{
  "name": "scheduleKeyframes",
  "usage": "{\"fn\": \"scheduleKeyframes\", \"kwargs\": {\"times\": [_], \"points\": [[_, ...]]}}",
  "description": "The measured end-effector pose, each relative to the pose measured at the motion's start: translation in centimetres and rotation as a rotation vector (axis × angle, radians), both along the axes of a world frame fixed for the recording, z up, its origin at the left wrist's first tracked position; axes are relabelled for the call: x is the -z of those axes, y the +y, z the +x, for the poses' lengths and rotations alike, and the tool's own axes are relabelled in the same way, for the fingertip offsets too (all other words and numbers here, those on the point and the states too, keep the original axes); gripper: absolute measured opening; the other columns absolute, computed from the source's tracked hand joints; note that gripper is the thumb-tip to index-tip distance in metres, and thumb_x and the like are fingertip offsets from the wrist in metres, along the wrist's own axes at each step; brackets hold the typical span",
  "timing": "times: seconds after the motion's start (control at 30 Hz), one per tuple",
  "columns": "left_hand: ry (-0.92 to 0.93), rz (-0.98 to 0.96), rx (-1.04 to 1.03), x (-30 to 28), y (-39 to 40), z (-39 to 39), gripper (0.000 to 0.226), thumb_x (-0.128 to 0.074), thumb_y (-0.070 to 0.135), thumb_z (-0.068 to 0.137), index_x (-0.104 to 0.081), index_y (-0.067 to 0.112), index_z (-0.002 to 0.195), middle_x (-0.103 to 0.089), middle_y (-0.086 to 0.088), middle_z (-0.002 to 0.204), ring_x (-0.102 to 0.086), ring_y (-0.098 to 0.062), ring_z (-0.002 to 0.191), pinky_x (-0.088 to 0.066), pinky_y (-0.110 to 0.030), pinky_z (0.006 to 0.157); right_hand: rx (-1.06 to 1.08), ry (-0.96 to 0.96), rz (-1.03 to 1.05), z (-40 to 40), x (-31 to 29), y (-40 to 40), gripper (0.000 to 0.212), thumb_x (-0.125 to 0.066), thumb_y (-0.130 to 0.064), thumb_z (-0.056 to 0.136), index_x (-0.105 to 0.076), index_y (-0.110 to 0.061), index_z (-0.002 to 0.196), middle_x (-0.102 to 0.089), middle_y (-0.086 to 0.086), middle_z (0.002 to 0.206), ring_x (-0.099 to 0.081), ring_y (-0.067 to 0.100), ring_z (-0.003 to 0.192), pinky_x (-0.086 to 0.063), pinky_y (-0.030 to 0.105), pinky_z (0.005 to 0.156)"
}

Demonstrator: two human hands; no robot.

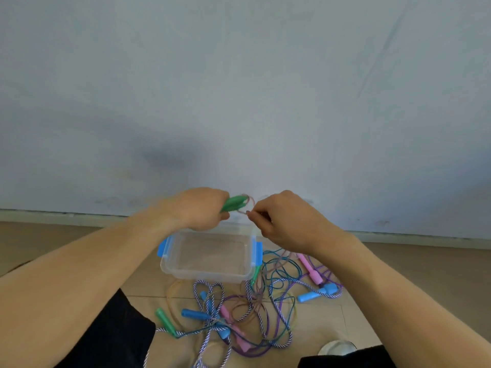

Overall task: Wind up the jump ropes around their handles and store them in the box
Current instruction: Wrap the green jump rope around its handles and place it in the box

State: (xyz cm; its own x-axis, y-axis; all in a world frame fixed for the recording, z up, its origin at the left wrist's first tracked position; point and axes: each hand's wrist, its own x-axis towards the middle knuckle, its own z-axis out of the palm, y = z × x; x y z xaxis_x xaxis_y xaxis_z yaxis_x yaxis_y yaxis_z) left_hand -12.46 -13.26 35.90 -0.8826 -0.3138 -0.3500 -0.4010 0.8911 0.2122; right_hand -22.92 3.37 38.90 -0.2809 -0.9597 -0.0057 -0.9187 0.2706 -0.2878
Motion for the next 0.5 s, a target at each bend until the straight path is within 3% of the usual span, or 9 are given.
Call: {"fn": "scheduleKeyframes", "kwargs": {"times": [0.07, 0.13, 0.3, 0.4, 0.5], "points": [[-0.145, -0.081, 0.159, 0.7, 2.0, 0.0, 0.024, -0.050, 0.038, 0.099, -0.053, 0.020, 0.114, -0.064, -0.007, 0.115, -0.060, -0.028, 0.101, -0.039, -0.032, 0.073, -0.041, -0.044, -0.028, -0.5, -0.8, 0.2, 0.034, -0.051, -0.028, 0.099, -0.069, -0.012, 0.075, -0.069, 0.000, 0.065, -0.063, 0.019, 0.062, -0.049, 0.034, 0.067], [-0.184, -0.055, 0.326, 1.4, 4.1, 0.0, 0.027, -0.052, 0.040, 0.098, -0.053, 0.023, 0.118, -0.065, -0.006, 0.116, -0.061, -0.030, 0.105, -0.042, -0.034, 0.076, 0.007, -0.165, -0.056, -1.3, -0.8, 0.5, 0.027, -0.055, -0.022, 0.096, -0.072, -0.009, 0.079, -0.071, -0.001, 0.063, -0.066, 0.013, 0.060, -0.049, 0.023, 0.066], [0.129, 0.035, 0.479, 0.7, 6.3, -0.1, 0.031, -0.047, 0.052, 0.097, -0.050, 0.028, 0.116, -0.065, -0.003, 0.099, -0.060, -0.026, 0.091, -0.034, -0.031, 0.068, 0.370, -0.517, -0.180, -4.5, 0.6, 1.9, 0.022, -0.062, -0.018, 0.087, -0.073, -0.007, 0.072, -0.066, 0.002, 0.051, -0.049, 0.009, 0.040, -0.042, 0.020, 0.047], [0.347, 0.167, 0.439, 0.3, 5.9, -0.2, 0.033, -0.046, 0.055, 0.096, -0.050, 0.032, 0.119, -0.066, 0.000, 0.088, -0.061, -0.021, 0.081, -0.040, -0.032, 0.068, 0.353, -0.689, -0.157, -4.2, 1.9, 2.2, 0.016, -0.066, -0.011, 0.087, -0.075, -0.002, 0.077, -0.067, 0.007, 0.056, -0.052, 0.011, 0.049, -0.042, 0.023, 0.050], [0.500, 0.485, 0.282, 0.1, 5.1, 0.0, 0.029, -0.056, 0.048, 0.095, -0.052, 0.039, 0.122, -0.068, 0.007, 0.082, -0.062, -0.012, 0.072, -0.047, -0.027, 0.069, 0.312, -0.852, -0.236, -2.8, 2.6, 1.7, 0.017, -0.057, 0.008, 0.088, -0.070, 0.001, 0.081, -0.060, 0.001, 0.052, -0.047, 0.008, 0.046, -0.035, 0.022, 0.045]]}}
